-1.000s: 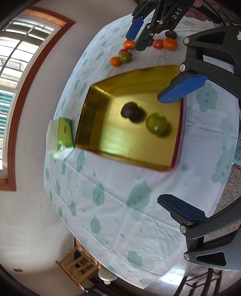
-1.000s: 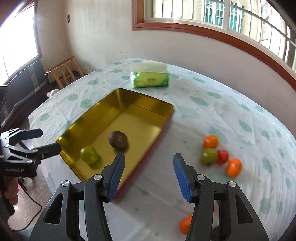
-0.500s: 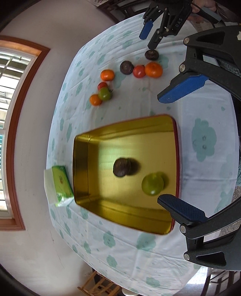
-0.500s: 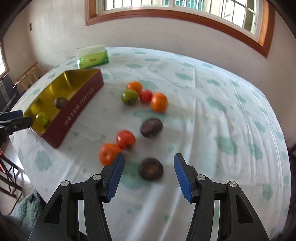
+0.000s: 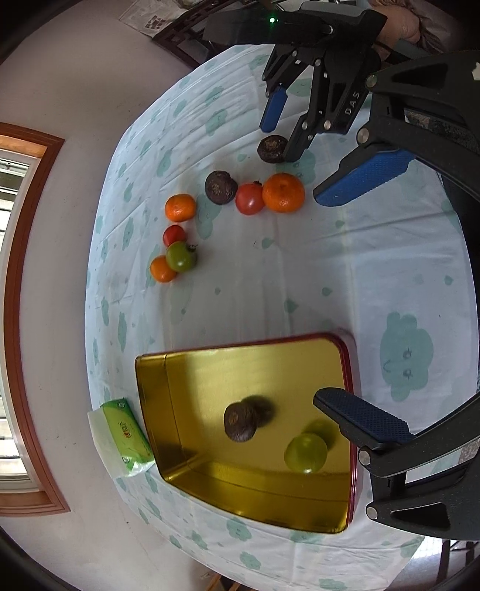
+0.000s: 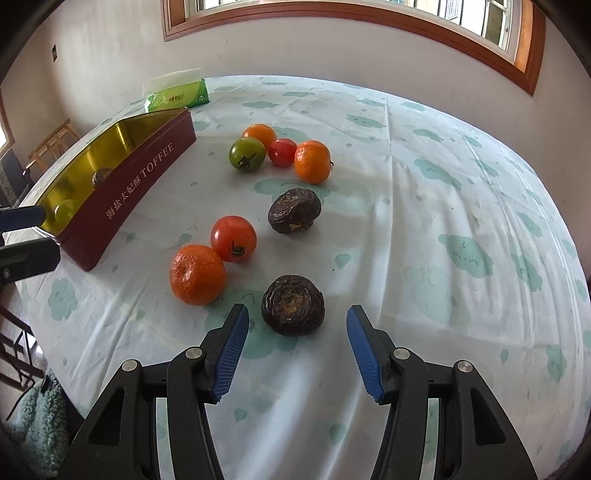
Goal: Organize fruits
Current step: 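Move the right gripper back and grasp the second dark avocado, then grasp the orange with the left gripper while the right gripper holds the avocado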
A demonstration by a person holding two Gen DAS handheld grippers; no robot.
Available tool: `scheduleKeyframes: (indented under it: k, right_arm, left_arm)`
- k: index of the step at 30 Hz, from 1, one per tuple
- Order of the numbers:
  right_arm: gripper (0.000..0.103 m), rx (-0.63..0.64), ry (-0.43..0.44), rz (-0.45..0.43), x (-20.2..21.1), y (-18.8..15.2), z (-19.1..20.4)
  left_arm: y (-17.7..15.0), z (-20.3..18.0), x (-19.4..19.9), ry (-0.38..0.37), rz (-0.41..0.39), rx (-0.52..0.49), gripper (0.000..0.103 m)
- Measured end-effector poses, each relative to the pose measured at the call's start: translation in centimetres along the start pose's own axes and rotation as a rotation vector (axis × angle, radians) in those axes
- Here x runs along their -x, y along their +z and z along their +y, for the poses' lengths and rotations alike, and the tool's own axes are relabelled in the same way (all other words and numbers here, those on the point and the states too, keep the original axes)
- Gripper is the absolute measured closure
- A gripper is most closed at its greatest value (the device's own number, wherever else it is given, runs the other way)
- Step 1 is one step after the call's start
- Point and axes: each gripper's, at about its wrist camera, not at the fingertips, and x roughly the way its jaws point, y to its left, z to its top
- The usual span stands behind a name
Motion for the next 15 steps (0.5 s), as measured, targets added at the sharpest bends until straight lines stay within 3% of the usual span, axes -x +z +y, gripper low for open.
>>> scheduleKeyframes:
  k: [2,9,15]
  right_arm:
    - [0.048,0.013,-0.001,-0.007,-0.3,0.0,0.2]
    - [0.065,0.032,-0.007,-0.021,-0.9,0.0,0.4]
    - [0.066,0.016,0.007,-0.038,-0.8,0.0,-0.5]
  left_arm:
    - [0.0,-0.6,-0.3,-0.003,0.006,-0.011,0.006]
    - [0.0,-2.0,-1.3,0.000,0.016,-0.045,0.006]
    - [0.6,-2.9,-1.6,0.012,0.013,-0.061,0.006]
